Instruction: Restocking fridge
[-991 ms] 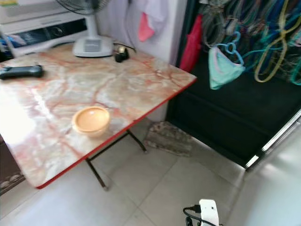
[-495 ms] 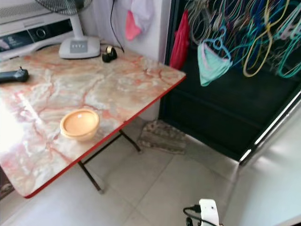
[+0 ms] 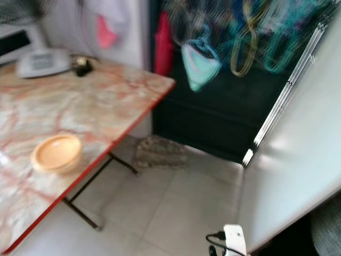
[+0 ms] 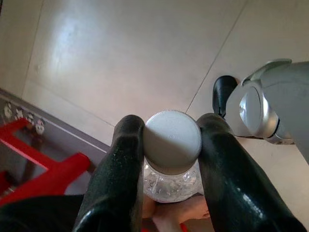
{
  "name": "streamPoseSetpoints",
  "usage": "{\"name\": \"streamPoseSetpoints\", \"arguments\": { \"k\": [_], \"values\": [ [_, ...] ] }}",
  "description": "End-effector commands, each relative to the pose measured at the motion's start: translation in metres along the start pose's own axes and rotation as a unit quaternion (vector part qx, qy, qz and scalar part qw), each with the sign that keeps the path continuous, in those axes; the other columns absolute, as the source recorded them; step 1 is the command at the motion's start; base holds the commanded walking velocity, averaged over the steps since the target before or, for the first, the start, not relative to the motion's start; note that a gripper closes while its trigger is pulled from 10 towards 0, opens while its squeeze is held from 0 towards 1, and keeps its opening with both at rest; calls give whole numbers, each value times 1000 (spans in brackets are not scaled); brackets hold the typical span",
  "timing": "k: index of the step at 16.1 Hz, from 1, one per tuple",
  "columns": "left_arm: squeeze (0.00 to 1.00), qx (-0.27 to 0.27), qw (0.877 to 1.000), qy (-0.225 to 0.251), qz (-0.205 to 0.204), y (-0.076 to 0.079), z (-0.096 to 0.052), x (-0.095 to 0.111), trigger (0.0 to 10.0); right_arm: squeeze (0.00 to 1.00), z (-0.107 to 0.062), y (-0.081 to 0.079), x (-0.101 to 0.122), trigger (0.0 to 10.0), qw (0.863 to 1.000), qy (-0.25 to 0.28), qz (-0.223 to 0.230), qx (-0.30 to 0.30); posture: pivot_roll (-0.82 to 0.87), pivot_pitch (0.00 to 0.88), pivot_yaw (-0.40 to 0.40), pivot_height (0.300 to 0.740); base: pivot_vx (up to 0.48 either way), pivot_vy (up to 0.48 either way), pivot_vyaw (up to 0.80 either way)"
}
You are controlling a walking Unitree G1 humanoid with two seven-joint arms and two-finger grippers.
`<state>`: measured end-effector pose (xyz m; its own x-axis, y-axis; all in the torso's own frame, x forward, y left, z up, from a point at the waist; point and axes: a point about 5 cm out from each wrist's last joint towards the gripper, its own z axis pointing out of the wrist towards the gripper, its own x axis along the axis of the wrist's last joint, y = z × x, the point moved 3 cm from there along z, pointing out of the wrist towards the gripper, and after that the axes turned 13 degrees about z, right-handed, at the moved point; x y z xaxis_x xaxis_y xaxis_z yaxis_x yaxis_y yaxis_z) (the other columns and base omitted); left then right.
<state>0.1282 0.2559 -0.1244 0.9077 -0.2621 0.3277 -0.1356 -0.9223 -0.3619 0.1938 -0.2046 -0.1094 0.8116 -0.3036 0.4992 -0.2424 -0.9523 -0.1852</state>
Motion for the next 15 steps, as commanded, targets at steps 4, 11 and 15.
{"name": "streamPoseSetpoints", "arguments": {
  "k": [4, 11, 15],
  "values": [
    [0, -1, 1000, -4, 4, 0, 0, -2, 10000, 0, 0, 1, -2, 10000, 1000, -7, -3, -2, 121, 0, -38, 740, 0, 0, -797],
    [0, -4, 1000, -4, 3, 1, 0, -2, 10000, 0, 0, 3, -1, 10000, 1000, -9, -7, -4, 123, 0, -43, 740, 0, 0, -793],
    [0, -5, 1000, -5, 2, 2, 0, -2, 10000, 0, -1, 3, -2, 10000, 1000, -10, -9, -4, 122, 0, -45, 740, 0, 0, -794]
  ]
}}
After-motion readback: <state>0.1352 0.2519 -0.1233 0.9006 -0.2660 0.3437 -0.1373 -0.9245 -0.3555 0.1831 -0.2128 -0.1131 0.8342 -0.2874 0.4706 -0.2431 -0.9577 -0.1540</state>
